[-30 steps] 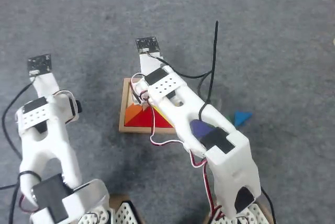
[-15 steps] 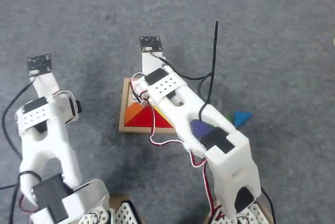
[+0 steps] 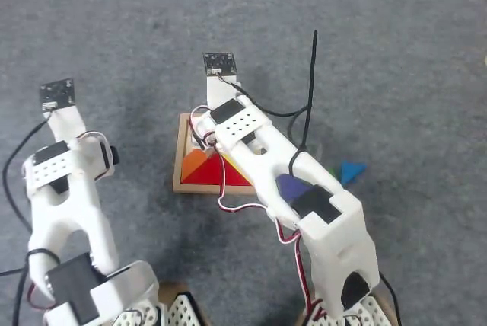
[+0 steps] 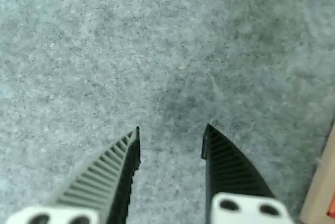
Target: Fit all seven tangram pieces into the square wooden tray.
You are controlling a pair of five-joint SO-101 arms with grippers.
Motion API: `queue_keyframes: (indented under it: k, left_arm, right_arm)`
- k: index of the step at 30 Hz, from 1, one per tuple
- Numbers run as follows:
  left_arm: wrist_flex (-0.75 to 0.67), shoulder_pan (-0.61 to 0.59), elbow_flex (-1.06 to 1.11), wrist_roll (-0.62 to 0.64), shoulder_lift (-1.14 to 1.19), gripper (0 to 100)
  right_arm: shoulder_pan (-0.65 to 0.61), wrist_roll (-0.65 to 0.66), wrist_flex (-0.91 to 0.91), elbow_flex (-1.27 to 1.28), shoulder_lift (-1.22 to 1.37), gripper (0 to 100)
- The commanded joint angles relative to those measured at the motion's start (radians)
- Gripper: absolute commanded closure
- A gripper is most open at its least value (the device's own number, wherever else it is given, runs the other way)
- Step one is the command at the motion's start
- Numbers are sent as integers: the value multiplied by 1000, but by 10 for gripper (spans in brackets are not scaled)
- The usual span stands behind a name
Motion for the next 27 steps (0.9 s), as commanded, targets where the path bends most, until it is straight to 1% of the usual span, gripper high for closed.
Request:
queue_keyframes:
  k: [1, 4, 8, 10, 18, 21, 27]
  left_arm:
    - [15, 5, -42, 9, -41, 804]
    - [15, 5, -42, 9, -43, 804]
    - [17, 5, -42, 9, -43, 804]
    - [17, 5, -42, 9, -43, 804]
    - [17, 5, -42, 9, -43, 804]
    - [17, 5, -42, 9, -43, 804]
    - [17, 14, -42, 9, -43, 804]
  right_arm:
    - [8, -9, -19, -54, -5, 917]
    - [8, -6, -19, -54, -5, 898]
    - [8, -6, -18, -52, -5, 787]
    - [8, -6, -18, -51, -5, 758]
    - [12, -6, -25, -54, -5, 757]
    - [45, -6, -48, -54, -5, 757]
    - [99, -5, -38, -71, -30, 757]
